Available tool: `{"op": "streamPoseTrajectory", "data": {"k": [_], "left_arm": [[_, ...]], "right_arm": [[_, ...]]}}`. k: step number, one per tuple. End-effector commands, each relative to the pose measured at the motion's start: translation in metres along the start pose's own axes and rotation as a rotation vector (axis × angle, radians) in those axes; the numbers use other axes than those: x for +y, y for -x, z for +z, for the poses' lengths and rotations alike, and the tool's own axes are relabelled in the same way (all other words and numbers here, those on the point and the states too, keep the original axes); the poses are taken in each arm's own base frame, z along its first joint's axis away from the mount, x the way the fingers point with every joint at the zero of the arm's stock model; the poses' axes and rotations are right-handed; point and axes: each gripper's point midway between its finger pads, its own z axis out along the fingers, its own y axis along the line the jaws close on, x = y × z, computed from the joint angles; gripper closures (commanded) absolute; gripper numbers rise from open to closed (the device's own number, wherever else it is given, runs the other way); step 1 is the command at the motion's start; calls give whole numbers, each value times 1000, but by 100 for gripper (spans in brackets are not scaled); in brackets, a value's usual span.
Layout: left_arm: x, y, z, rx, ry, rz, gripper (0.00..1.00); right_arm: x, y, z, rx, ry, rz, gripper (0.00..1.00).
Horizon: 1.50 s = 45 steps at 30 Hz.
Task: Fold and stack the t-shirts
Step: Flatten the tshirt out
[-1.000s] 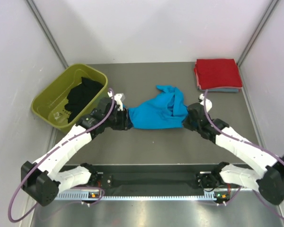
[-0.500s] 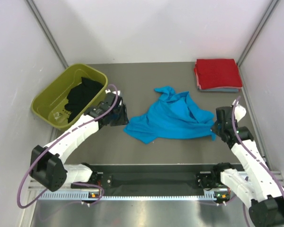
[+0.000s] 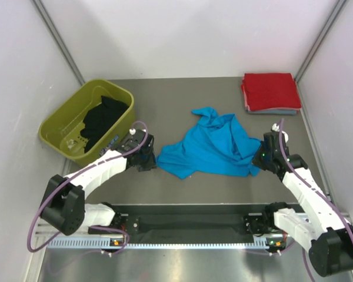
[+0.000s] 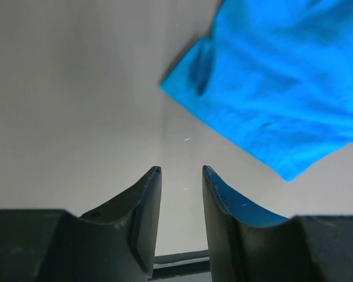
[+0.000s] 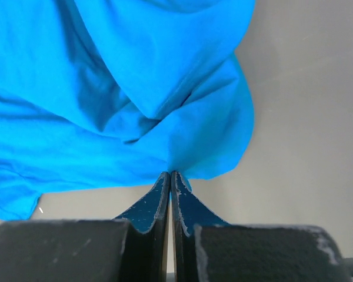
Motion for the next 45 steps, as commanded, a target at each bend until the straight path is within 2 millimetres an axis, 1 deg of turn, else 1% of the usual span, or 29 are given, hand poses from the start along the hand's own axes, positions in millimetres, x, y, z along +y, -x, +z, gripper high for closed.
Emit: {"op": "streamPoseTrajectory", "data": {"k": [1,2,3,5,6,8,13,17,23,27,28,29,30,31,32,33,34,35,36,37,38,39,40,41,42,43,44,45], "left_arm": [[-6,5,12,-24,-29,-25,60],[-3,5,16,-23,-10,-14,60],[4,2,24,5,29,-10,60],[7,9,29,0,72,9,60],[9,10,34,9,89,14,60],[0,21,37,-20,55,14,60],[-2,33,46,-33,36,-7,58],[-6,37,48,-40,16,-2,57],[1,38,57,-22,49,-11,57],[2,35,62,1,54,-17,59],[1,33,63,14,49,-18,60],[0,32,63,21,48,-17,68],[-1,32,62,27,43,-18,73],[-2,31,61,32,38,-20,81],[-3,28,59,53,38,-20,93],[-7,33,55,47,31,-20,100],[-9,37,50,46,30,-20,100],[-9,37,40,58,41,-25,100],[-19,52,28,22,19,-22,100],[-22,59,18,1,18,-19,100],[-27,73,-1,-49,2,-15,100],[-28,90,-21,-99,28,-12,100],[-29,101,-36,-139,39,-7,100],[-30,113,-55,-194,42,9,100],[-26,130,-78,-255,81,12,100],[-28,142,-103,-309,76,29,100],[-25,146,-108,-336,91,35,100],[-27,154,-122,-374,83,40,100]], "right_arm": [[9,6,3,-22,49,3,100],[10,7,3,-33,56,12,100],[9,7,3,-39,56,17,100],[10,8,4,-48,59,34,100],[9,7,4,-44,59,37,100],[11,7,2,-43,68,40,100],[9,10,1,-60,55,34,100],[7,9,2,-51,42,28,100],[8,11,2,-61,48,31,100],[7,13,4,-60,37,23,100],[7,12,5,-55,34,21,100],[6,11,5,-51,31,20,100],[7,12,5,-52,30,22,100],[7,11,6,-47,28,23,100],[6,10,8,-39,22,23,100],[6,9,9,-34,19,27,100],[6,10,11,-32,18,29,100],[5,9,14,-22,6,27,100],[4,8,16,-16,-3,30,99],[5,10,19,-18,-9,29,99],[4,10,24,0,-28,25,99],[4,12,28,7,-42,18,99],[5,15,31,10,-52,13,99],[9,19,38,31,-61,4,99],[13,21,42,40,-59,-9,99],[21,25,49,68,-46,-27,99],[28,27,52,82,-28,-28,99],[34,28,54,96,-8,-50,99]]}}
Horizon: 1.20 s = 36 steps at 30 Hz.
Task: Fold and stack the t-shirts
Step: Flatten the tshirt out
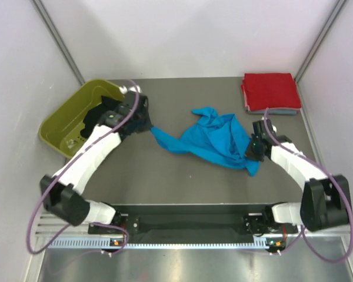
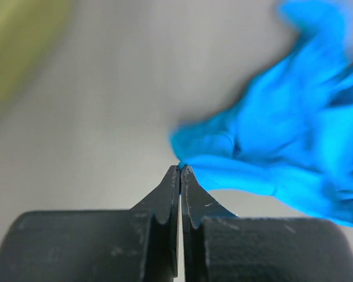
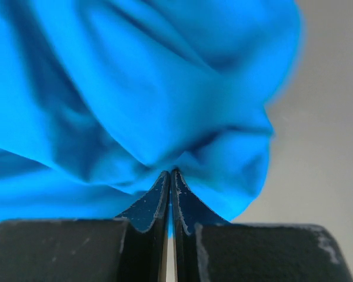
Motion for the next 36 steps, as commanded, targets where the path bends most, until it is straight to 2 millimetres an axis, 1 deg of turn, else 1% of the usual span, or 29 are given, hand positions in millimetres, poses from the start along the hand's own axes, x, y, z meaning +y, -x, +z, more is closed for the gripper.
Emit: {"op": "streamPoseTrajectory", "data": {"k": [1,2,3,4,5,6,7,8,9,11,13,15,16,17,18,20,21,22,23,24,25,26,27,30,33,36], "left_arm": [[17,43,-63,-175,57,54,100],[16,48,-72,-196,44,53,100],[13,53,-79,-213,29,54,100],[13,52,-82,-208,25,70,100],[12,53,-85,-212,16,78,100],[10,52,-85,-207,6,88,100],[6,50,-84,-197,-22,104,100],[3,49,-85,-194,-39,109,100],[3,46,-83,-186,-45,114,100],[2,47,-83,-198,-56,112,100],[3,49,-85,-216,-55,114,100],[8,53,-85,-235,-27,117,100],[9,54,-83,-234,-15,130,100],[12,54,-82,-234,1,134,100],[13,55,-82,-233,9,141,100],[16,55,-80,-236,28,147,100],[19,57,-80,-243,42,153,100],[20,58,-80,-249,51,153,100],[21,60,-82,-256,59,157,100],[27,62,-82,-264,88,163,100],[29,64,-84,-270,103,167,100],[30,68,-88,-284,113,166,100],[35,70,-90,-293,142,172,100],[37,80,-104,-327,154,168,100],[32,88,-117,-364,123,156,100],[29,92,-121,-375,111,152,100]], "right_arm": [[47,43,-5,-54,140,-47,98],[54,44,-2,-47,151,-70,98],[65,42,-5,-34,196,-105,95],[76,46,-9,-43,210,-135,94],[78,47,-11,-49,200,-148,89],[76,43,-14,-29,185,-157,85],[70,49,-14,-49,140,-147,79],[65,48,-15,-44,114,-134,71],[56,43,-16,-24,73,-116,62],[50,37,-20,-8,56,-78,57],[44,24,-26,19,52,-44,58],[47,13,-29,45,88,16,62],[42,2,-29,61,95,39,63],[43,-4,-30,75,101,95,67],[38,-19,-26,112,95,126,69],[40,-29,-29,128,111,205,70],[38,-36,-25,132,106,218,70],[37,-38,-24,124,102,224,70],[36,-39,-23,120,93,235,70],[27,-36,-18,90,51,237,70],[23,-34,-15,73,27,235,69],[19,-30,-12,47,10,226,68],[16,-23,-10,9,-8,218,68],[15,-11,-7,-40,-18,178,67],[18,-5,-3,-44,-29,137,65],[23,1,1,-44,-21,84,62]]}}
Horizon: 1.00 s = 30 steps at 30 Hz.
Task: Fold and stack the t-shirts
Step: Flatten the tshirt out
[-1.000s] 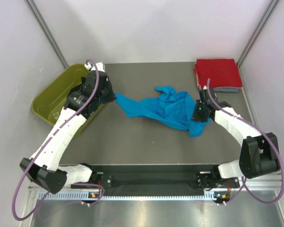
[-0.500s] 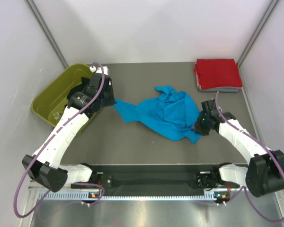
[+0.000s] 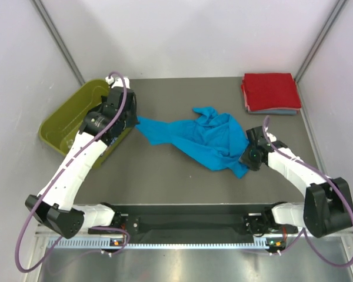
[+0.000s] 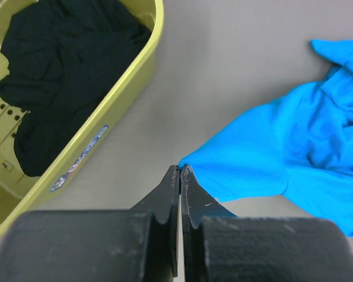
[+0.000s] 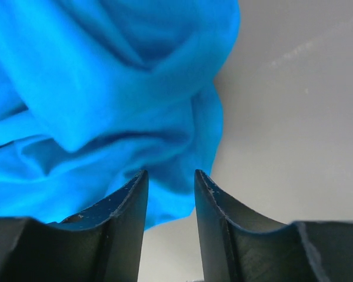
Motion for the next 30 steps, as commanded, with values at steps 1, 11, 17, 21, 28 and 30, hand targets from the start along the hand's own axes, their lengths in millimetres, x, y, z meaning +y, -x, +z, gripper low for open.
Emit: {"op": "streamPoseTrajectory", "data": {"k": [1,11,17,21,28,30], "left_arm": [[7,28,-19,-91,9,-14,100],[-5,31,-12,-83,-36,8,100],[-1,33,-12,-97,-13,19,100],[-7,27,-10,-83,-52,15,100],[-11,11,-6,-43,-78,12,100],[-10,7,-5,-36,-76,13,100]], "right_arm": [[22,30,-1,-91,45,-81,61],[34,54,22,-149,3,-153,58],[46,53,44,-131,28,-191,71],[64,70,37,-196,38,-246,99],[82,106,-8,-304,-98,-272,89],[87,102,-1,-279,-83,-282,84]]}}
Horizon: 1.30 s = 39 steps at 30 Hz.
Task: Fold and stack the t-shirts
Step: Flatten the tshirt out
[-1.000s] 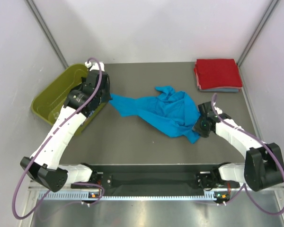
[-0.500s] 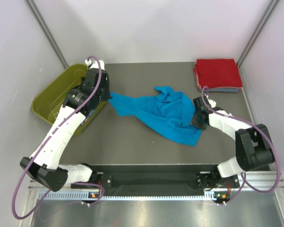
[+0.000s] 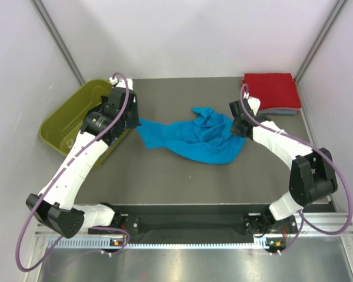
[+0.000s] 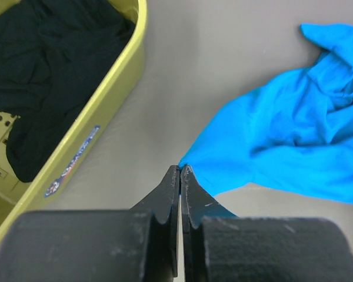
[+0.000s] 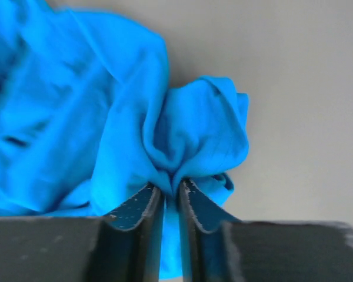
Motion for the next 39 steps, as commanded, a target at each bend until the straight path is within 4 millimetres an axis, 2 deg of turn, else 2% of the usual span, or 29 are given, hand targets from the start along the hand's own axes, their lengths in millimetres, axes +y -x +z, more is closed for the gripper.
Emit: {"op": "streamPoseTrajectory", "data": {"k": [1,2,4,5,7,9,10,12,14,16,17,19,20,22,24,26,29,39], "left_arm": [[-2,9,-6,-49,-24,-22,100],[-1,8,-6,-46,-22,-20,100],[1,9,-9,-49,-18,-18,100],[3,10,-10,-55,-10,-17,100],[5,12,-13,-64,-4,-15,100],[7,11,-14,-60,3,-10,100],[7,11,-14,-60,4,-10,100],[7,9,-14,-55,3,-11,100],[8,7,-14,-54,5,-12,100],[10,5,-13,-53,13,-11,100],[10,4,-13,-51,16,-10,100],[9,4,-12,-49,10,-11,100],[8,4,-12,-49,7,-13,100],[6,4,-12,-49,-6,-16,100],[5,4,-12,-47,-7,-16,100],[5,4,-11,-48,-9,-15,100],[2,3,-10,-46,-23,-17,100],[-5,-1,-10,-31,-67,-13,100]], "right_arm": [[0,3,6,2,-48,-25,82],[11,-8,11,41,-9,-41,82],[31,-11,16,48,68,-80,81],[47,-24,17,90,130,-116,81],[63,-23,16,101,178,-178,76],[69,-31,20,130,171,-255,72],[75,-25,20,119,179,-265,72],[79,-27,22,133,186,-297,72],[81,-18,16,120,188,-297,72],[74,-15,7,121,168,-279,72],[66,-7,0,101,144,-255,72],[49,-13,-6,132,100,-211,72],[44,-10,-14,122,102,-185,72],[29,-25,-15,149,79,-160,71],[18,-29,-19,150,63,-132,69],[3,-36,-17,152,22,-115,66],[-8,-45,-9,166,-21,-106,65],[-21,-59,20,190,-104,-82,67]]}}
